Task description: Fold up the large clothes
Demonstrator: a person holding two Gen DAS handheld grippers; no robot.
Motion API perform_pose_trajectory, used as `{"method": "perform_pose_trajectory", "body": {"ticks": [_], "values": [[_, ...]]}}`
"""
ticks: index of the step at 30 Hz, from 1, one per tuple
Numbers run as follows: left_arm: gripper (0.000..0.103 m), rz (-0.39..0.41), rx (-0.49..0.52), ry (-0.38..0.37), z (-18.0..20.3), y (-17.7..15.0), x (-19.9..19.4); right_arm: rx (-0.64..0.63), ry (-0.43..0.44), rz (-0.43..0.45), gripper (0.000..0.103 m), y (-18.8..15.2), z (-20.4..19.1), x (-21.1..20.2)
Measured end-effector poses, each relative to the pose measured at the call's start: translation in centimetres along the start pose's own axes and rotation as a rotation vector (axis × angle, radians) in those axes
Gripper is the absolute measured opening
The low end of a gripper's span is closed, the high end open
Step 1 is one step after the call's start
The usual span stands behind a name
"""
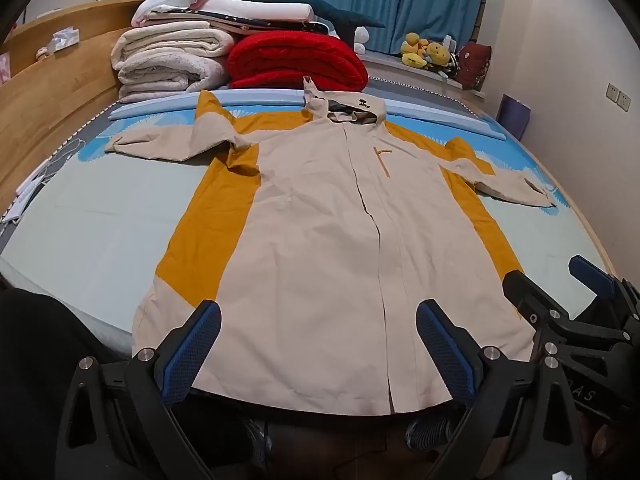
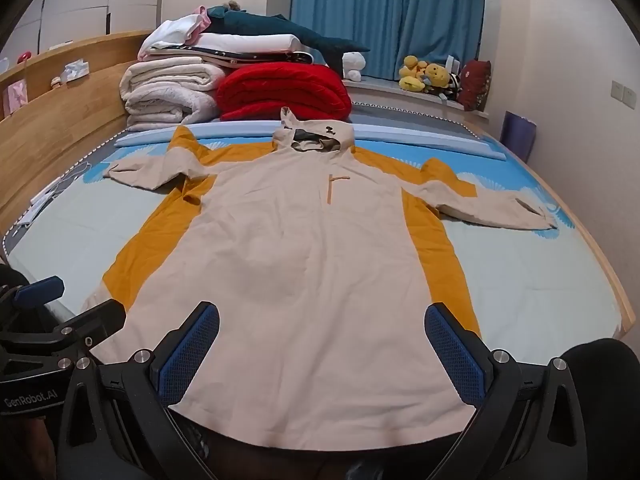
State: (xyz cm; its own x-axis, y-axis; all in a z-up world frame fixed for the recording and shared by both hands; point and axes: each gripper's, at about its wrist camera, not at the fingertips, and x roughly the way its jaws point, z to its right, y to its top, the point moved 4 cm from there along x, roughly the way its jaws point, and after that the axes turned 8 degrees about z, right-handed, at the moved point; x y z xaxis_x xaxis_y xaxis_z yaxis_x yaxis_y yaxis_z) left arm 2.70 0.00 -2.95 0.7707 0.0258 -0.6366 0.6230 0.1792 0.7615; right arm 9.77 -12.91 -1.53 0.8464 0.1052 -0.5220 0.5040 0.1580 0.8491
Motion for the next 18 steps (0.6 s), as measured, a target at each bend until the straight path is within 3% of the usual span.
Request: {"method": "perform_pose_trajectory", "body": {"ticks": [18], "values": [[0.093,0.002,0.001,0.007,0.05,-0.13,0.14,-0.015,-0.006,0.001,0.102,-0.08,-0.12,0.00]]}}
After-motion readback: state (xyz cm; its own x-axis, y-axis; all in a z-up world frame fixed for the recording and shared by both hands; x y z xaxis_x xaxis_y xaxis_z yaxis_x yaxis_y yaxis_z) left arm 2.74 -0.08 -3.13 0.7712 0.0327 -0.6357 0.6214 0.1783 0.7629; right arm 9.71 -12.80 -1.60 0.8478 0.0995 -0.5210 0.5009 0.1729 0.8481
